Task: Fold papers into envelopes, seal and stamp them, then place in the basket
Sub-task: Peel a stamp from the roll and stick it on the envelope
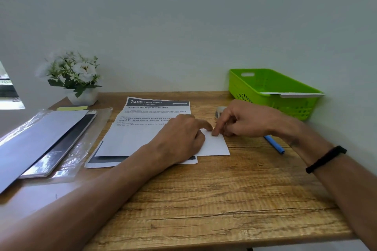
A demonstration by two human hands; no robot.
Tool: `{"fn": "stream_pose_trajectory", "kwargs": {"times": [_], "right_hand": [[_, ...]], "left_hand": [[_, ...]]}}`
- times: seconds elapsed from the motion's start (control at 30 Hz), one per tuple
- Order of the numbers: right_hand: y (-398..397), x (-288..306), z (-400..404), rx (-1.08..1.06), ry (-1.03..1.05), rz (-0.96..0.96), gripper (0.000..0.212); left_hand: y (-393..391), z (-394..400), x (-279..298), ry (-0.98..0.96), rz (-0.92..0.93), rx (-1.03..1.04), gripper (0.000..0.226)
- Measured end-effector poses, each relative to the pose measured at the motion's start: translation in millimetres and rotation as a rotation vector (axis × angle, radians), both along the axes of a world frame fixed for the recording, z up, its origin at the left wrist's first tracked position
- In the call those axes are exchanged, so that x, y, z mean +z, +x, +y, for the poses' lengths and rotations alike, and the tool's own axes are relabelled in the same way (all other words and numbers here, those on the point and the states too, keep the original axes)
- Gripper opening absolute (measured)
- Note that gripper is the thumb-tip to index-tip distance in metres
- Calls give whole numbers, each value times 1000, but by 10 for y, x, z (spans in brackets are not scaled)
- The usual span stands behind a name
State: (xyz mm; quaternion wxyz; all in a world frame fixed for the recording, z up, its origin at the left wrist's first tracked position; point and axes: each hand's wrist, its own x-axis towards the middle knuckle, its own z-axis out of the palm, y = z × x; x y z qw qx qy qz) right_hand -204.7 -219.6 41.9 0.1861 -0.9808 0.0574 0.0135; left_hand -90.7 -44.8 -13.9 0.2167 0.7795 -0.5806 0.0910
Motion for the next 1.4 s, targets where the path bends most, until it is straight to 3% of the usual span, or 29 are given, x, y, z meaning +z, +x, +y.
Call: {"fn": "stream_pose_trajectory", "kwargs": {"times": [0.17,0.37,0.47,0.57,0.77,0.9,0.97,1.1,1.2,1.4], "right_hand": [[-16,22,-36,25,53,36,27],[43,-70,-23,7,31,-18,44],[25,-40,-44,21,54,18,37],[27,-73,-25,-19,54,-72,29],[25,-96,-16,-117,-130,-116,33],[37,-138,25,-133,-139,-275,33],[60,-185,63,-86,-133,-397,33],[101,-329,144,15,-127,-476,34],[133,-389,154,44,-130,-501,34],[178,-483,146,13,-125,-535,34]], "left_hand": [[-9,-14,14,23,-25,26,40],[14,-15,-7,17,-6,26,35],[24,-16,-24,-4,1,35,33],[27,-12,-29,-13,8,46,32],[62,8,5,10,7,44,30],[247,235,297,-77,1,72,27],[433,449,495,10,90,134,47],[808,843,674,396,169,264,107],[905,953,682,643,177,269,103],[970,954,684,698,172,238,92]]}}
